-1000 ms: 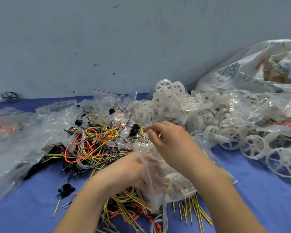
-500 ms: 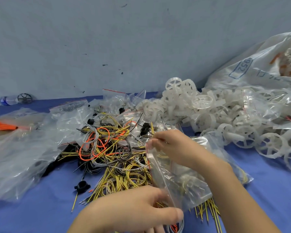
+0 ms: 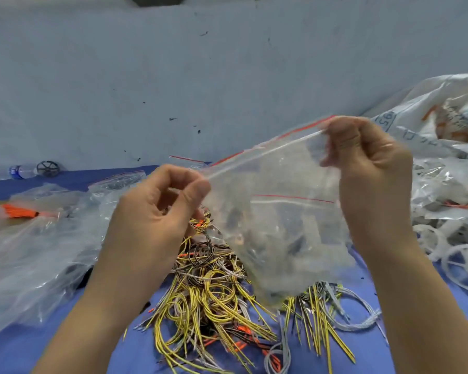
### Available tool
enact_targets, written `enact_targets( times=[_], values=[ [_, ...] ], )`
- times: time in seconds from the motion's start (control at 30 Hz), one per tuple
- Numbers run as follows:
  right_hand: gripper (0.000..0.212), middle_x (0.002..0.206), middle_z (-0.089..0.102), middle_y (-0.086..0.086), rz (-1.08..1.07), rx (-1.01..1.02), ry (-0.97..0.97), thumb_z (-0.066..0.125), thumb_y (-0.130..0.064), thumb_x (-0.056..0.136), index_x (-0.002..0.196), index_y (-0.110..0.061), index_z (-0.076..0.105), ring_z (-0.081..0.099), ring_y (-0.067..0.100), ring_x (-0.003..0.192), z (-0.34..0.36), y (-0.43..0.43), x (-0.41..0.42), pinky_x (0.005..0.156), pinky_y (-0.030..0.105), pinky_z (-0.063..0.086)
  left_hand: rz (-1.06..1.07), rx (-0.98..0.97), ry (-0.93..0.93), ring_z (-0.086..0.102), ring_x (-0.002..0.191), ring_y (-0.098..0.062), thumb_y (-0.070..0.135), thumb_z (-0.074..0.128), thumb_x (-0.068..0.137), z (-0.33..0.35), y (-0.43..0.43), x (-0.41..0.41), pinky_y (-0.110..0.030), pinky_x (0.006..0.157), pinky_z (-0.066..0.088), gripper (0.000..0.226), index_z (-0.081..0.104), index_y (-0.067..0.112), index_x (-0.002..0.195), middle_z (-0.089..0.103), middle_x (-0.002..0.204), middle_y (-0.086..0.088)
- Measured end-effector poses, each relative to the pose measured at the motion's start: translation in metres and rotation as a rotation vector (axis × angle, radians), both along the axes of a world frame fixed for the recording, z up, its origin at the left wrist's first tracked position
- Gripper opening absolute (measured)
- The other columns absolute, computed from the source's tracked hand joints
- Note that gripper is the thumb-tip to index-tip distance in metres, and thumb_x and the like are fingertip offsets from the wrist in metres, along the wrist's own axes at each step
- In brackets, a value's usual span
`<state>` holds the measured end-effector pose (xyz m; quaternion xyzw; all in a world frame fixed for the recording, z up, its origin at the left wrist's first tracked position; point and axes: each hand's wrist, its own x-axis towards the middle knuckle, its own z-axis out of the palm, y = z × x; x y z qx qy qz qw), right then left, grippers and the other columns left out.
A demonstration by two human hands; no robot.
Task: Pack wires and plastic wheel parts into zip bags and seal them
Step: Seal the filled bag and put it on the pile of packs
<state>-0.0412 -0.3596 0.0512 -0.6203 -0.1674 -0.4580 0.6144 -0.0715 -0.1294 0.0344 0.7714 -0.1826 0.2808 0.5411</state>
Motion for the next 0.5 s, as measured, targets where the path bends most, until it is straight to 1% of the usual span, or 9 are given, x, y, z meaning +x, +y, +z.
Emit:
enact_targets(
  times=[0.07,0.17,0.2,0.27,0.33,0.4,0.47,0.5],
  values=[
    [0.022,0.065,0.059,-0.014,0.0,0.024,0.041,0.057,-0.026,0.1,0.082,-0.027,0.07,0.051,0.001,0.058,-0.001,0.001,-0.004,0.062,0.019,0.046,0.034,0.003,-0.071,0.06,0.053,-0.005,0.043,0.067,0.086,0.006,-0.002,-0.002,-0.012,0.047,0.045,0.009,0.066,0.034,0.087,0.066,0.068,0.005],
    [0.023,0.067,0.056,-0.006,0.038,0.04,0.184,0.056,-0.025,0.1,0.083,-0.022,0.071,0.048,0.005,0.058,-0.015,0.006,-0.005,0.064,0.031,0.045,0.064,0.043,-0.039,0.057,0.056,-0.003,0.043,0.063,0.081,0.003,0.0,-0.003,-0.016,0.055,0.046,0.007,0.065,0.038,0.086,0.066,0.071,0.013],
    [0.024,0.067,0.055,-0.005,0.041,0.041,0.208,0.056,-0.026,0.1,0.081,-0.023,0.07,0.047,0.006,0.058,-0.017,0.008,-0.005,0.064,0.032,0.045,0.082,0.058,-0.056,0.057,0.057,-0.003,0.043,0.063,0.081,0.003,0.001,-0.004,-0.016,0.056,0.046,0.007,0.065,0.04,0.087,0.066,0.073,0.015],
    [0.027,0.064,0.054,-0.01,0.024,0.051,0.215,0.056,-0.027,0.1,0.076,-0.025,0.069,0.048,0.007,0.056,-0.018,0.007,-0.008,0.061,0.03,0.045,0.103,0.103,-0.106,0.058,0.058,-0.003,0.04,0.067,0.085,0.005,0.001,-0.004,-0.011,0.054,0.043,0.004,0.065,0.04,0.088,0.065,0.076,0.018],
    [0.028,0.061,0.054,-0.012,0.003,0.073,0.214,0.057,-0.028,0.099,0.074,-0.024,0.067,0.048,0.008,0.054,-0.019,0.003,-0.012,0.061,0.034,0.045,0.091,0.118,-0.113,0.059,0.059,-0.002,0.033,0.069,0.088,0.006,-0.001,-0.005,-0.007,0.053,0.04,0.008,0.065,0.04,0.088,0.064,0.077,0.02],
    [0.029,0.061,0.054,-0.011,-0.016,0.101,0.213,0.057,-0.031,0.098,0.073,-0.024,0.068,0.047,0.007,0.054,-0.021,0.001,-0.017,0.061,0.037,0.045,0.083,0.137,-0.15,0.06,0.061,-0.003,0.035,0.068,0.087,0.008,-0.005,-0.008,-0.004,0.053,0.038,0.006,0.065,0.04,0.089,0.064,0.079,0.021],
    [0.027,0.062,0.054,-0.011,-0.033,0.117,0.211,0.056,-0.031,0.098,0.076,-0.026,0.07,0.046,0.005,0.054,-0.025,-0.002,-0.021,0.062,0.037,0.047,0.08,0.136,-0.197,0.061,0.063,-0.005,0.037,0.066,0.088,0.008,-0.009,-0.007,-0.005,0.054,0.039,0.005,0.065,0.041,0.091,0.064,0.081,0.02],
    [0.025,0.062,0.053,-0.011,-0.036,0.124,0.218,0.056,-0.031,0.098,0.079,-0.024,0.071,0.046,0.004,0.054,-0.027,-0.003,-0.023,0.062,0.038,0.047,0.056,0.108,-0.183,0.061,0.063,-0.007,0.037,0.066,0.088,0.006,-0.01,-0.008,-0.009,0.054,0.041,0.007,0.064,0.042,0.091,0.064,0.081,0.019]
  ],
)
